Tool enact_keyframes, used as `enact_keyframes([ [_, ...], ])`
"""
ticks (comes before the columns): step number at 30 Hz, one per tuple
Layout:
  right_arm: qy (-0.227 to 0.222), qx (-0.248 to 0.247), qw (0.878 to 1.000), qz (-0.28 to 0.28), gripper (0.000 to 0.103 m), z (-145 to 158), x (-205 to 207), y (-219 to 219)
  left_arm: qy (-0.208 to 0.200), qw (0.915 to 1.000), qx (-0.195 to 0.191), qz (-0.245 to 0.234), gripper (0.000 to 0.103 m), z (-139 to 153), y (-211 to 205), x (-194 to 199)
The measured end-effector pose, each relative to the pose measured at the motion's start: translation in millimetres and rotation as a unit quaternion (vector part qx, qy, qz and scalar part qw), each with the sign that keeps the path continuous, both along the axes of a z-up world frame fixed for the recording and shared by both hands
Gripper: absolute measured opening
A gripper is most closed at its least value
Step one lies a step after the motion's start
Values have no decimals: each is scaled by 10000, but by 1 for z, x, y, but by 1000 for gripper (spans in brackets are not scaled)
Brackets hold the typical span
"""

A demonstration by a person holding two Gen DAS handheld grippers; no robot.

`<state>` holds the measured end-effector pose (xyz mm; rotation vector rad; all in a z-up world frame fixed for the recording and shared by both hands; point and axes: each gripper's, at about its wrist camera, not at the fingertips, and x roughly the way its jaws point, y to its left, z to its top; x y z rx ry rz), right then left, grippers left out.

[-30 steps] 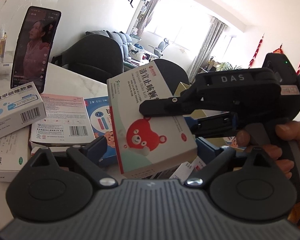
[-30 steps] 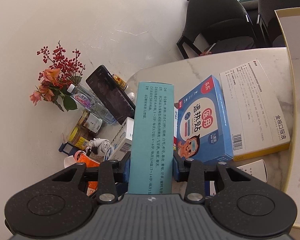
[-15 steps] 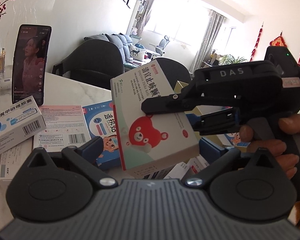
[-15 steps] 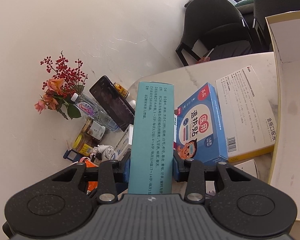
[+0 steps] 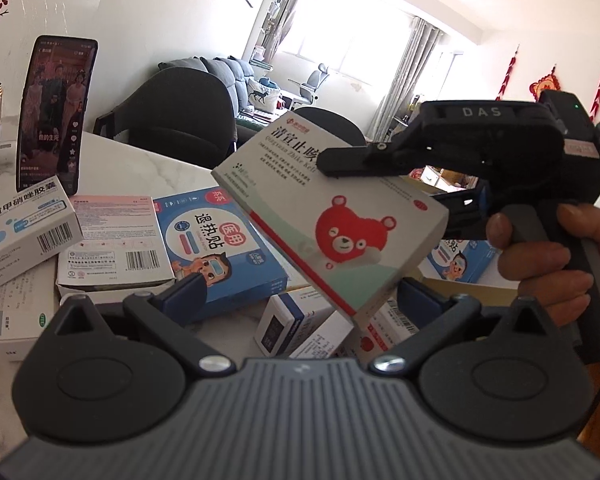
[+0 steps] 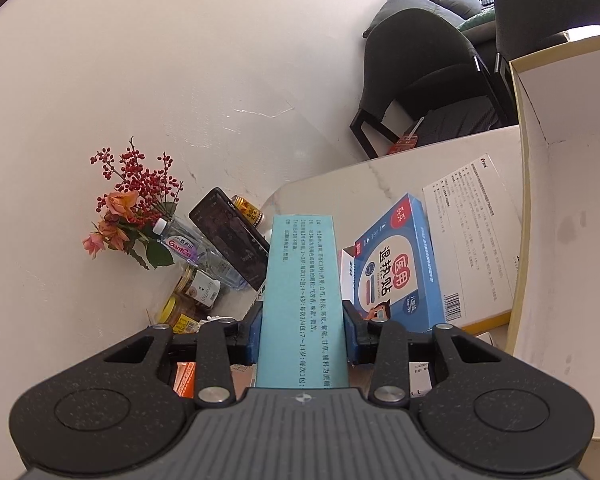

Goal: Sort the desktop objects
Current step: 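Lift the white red-bear box with the right tool toward the cardboard box, then lower the red-bear box into the cardboard box and open the right tool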

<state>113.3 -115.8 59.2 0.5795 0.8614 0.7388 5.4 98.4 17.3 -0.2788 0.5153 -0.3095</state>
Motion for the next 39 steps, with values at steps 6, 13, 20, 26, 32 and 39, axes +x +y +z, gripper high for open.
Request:
enact_keyframes([
  [6, -60, -33, 9998, -195, 41, 6, 2, -11, -21, 10000, 55, 15, 103, 0, -2, 0],
  [13, -205, -2, 9984, -520, 41, 24, 12, -35, -20, 10000, 38, 37, 103, -1, -1, 3],
  [20, -425, -77, 9939, -1013, 41, 46, 23, -72, 11, 10000, 92, 35, 103, -5, -2, 9],
  [26, -450, -356, 9870, -1499, 41, 47, 36, -101, 57, 9999, 124, 14, 103, -10, -4, 15],
  [32, -252, -635, 9813, -1799, 41, 29, 54, -115, 129, 9998, 131, 3, 103, -13, -5, 20],
  [39, -7, -829, 9763, -2000, 41, 5, 72, -122, 131, 9997, 203, 83, 103, -13, -2, 22],
])
